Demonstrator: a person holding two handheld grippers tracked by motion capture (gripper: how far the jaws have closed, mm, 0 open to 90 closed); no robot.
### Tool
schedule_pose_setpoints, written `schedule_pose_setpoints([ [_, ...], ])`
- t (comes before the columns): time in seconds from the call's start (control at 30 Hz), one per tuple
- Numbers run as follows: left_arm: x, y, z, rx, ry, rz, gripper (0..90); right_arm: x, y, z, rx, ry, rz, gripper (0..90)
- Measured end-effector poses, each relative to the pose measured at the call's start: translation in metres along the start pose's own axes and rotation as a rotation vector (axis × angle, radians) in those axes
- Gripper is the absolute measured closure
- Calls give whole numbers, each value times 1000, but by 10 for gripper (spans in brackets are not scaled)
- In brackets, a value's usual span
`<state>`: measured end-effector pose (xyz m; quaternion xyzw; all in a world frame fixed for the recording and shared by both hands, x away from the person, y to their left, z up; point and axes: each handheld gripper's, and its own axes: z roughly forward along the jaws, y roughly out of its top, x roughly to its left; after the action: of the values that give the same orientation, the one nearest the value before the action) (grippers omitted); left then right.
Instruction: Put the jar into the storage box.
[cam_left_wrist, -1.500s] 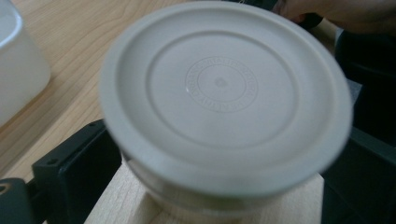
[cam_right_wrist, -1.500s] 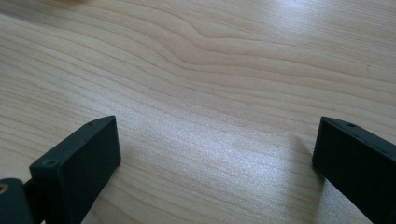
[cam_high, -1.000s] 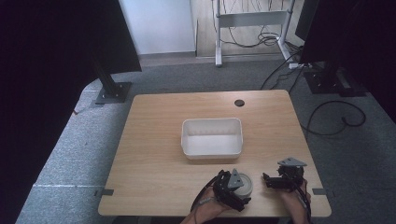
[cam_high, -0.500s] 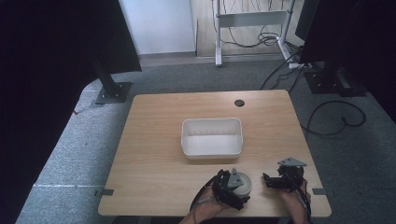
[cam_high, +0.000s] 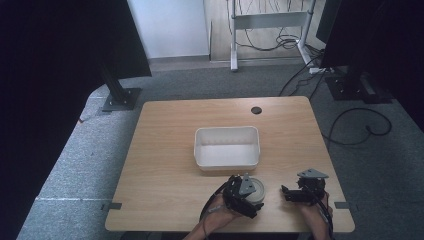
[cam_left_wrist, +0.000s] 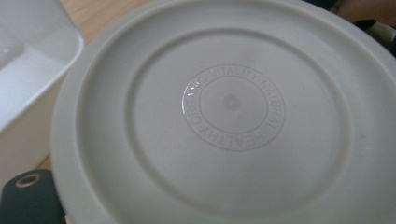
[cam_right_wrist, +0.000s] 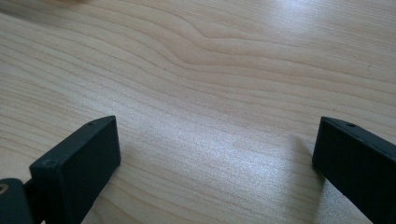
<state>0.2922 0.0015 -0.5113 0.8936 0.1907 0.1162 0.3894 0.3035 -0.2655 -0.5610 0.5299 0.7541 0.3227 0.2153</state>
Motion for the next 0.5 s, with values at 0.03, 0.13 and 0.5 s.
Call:
schedule_pose_setpoints([
  [0.03,1,1,-1,-1,2,-2,103,0,0,0,0,0,0,6],
  [0.13,5,2,-3,-4,8,-5,104,0,0,0,0,0,0,6],
  [0.5,19,8,-14,-7,36,-12,104,0,0,0,0,0,0,6],
])
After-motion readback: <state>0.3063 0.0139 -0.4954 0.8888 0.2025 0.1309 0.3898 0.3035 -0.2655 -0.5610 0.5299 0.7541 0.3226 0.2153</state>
